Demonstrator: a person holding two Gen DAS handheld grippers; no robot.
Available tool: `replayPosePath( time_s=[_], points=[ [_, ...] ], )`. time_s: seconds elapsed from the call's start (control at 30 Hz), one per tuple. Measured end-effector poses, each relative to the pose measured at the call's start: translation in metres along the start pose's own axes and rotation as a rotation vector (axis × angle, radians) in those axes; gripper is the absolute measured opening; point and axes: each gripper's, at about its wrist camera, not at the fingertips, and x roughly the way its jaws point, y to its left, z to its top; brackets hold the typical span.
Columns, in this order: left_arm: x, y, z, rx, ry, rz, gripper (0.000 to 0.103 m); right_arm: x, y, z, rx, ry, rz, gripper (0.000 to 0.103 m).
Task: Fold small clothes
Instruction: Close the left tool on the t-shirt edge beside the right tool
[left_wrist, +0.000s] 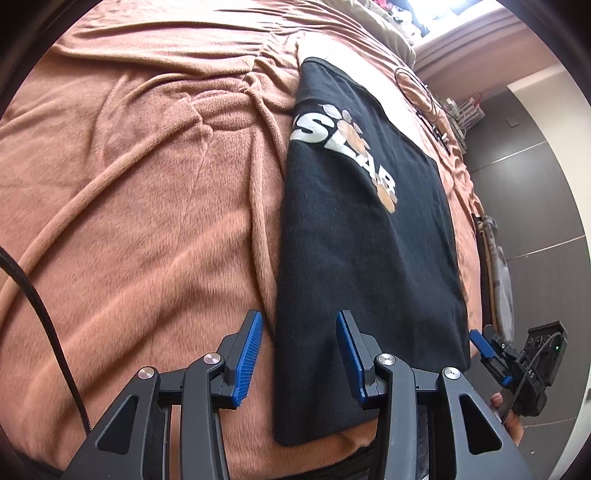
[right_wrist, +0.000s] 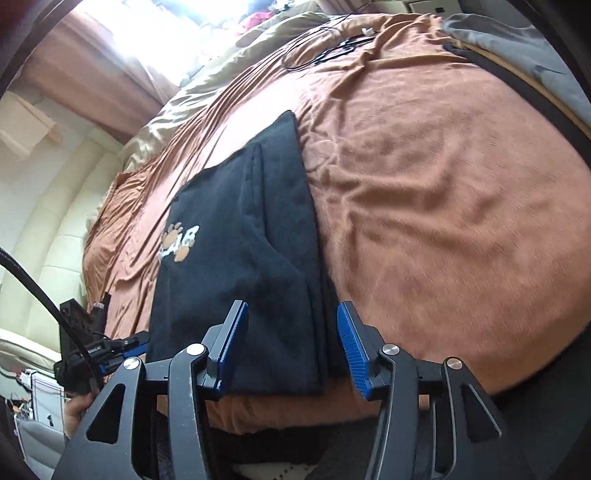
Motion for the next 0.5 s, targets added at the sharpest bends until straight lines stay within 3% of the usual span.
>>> replayPosePath(
  time_s=[0.5],
  points=[
    [0.022,-0.003,0.073,-0.025,-0.029,-0.02,0.044,0.097,-0.018,0.074,-0.002,0.128,0.1,0.048]
  ],
)
